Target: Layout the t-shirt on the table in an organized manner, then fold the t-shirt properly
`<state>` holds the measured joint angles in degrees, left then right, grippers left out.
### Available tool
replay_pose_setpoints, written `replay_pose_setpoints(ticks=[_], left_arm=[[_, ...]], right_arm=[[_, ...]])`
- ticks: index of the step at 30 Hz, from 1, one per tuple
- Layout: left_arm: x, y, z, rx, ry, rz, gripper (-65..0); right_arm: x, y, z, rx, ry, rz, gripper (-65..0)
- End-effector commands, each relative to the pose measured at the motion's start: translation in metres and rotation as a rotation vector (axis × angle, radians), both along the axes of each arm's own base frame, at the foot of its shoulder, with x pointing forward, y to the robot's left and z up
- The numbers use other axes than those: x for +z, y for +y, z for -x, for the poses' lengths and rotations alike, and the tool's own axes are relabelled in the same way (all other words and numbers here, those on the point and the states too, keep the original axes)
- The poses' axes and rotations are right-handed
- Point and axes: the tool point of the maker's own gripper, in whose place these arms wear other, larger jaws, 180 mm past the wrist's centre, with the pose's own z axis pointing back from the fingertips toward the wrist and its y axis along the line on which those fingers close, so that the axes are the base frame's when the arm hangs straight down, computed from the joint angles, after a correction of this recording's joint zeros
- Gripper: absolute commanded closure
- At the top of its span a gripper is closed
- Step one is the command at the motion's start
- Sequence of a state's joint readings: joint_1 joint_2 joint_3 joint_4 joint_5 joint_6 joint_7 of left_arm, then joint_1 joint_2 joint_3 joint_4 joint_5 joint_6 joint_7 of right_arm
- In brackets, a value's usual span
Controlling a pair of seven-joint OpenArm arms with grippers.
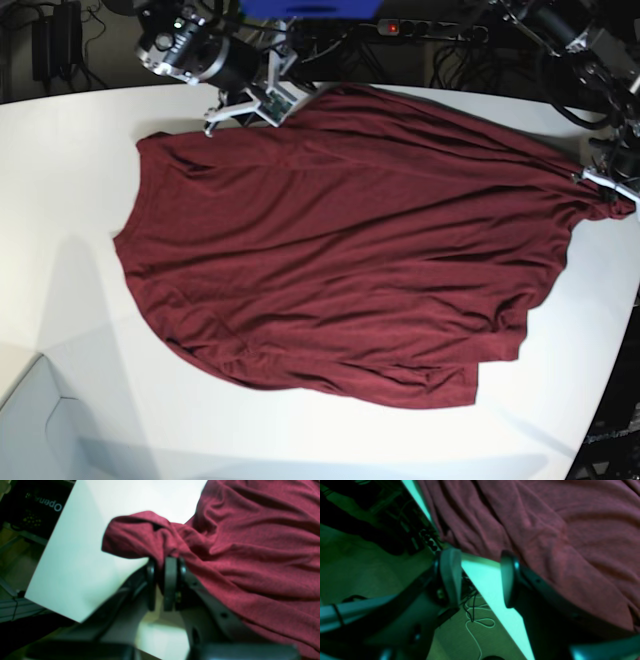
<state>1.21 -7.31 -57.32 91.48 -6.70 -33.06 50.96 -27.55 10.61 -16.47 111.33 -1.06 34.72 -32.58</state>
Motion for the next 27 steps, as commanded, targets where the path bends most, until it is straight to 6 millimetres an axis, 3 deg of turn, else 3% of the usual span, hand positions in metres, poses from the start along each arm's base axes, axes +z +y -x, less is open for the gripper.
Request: replay_pose_setpoints(ticks=[1,8,15,22,27], left_arm=[[0.016,0.006,-0.008,-0.003,-0.045,-0.032,-0.2],[0.016,0.006,-0.008,-0.003,-0.045,-0.032,-0.2],[0.013,0.003,-0.008,-0.002,-0.047,-0.023,-0.2],[0.010,-0.002,-0.008,-0.002,-0.050,-0.007,-0.2],[0.010,-0.002,-0.008,-0.002,-0.050,-0.007,-0.2]], right_arm=[[0.008,-0.003,-0.007,-0.020,-0.026,-0.023,-26.8],[0.008,-0.044,-0.037,-0.129,-0.074,0.035,-27.0],[-0.017,-0.073,-0.051,-0.199,-0.031,0.083,-27.4],[-0.018,-0.074,-0.051,-0.204,-0.042,0.062,-27.0],[-0.031,-0.073,-0.045,-0.210,-0.011,0.045,-26.9]])
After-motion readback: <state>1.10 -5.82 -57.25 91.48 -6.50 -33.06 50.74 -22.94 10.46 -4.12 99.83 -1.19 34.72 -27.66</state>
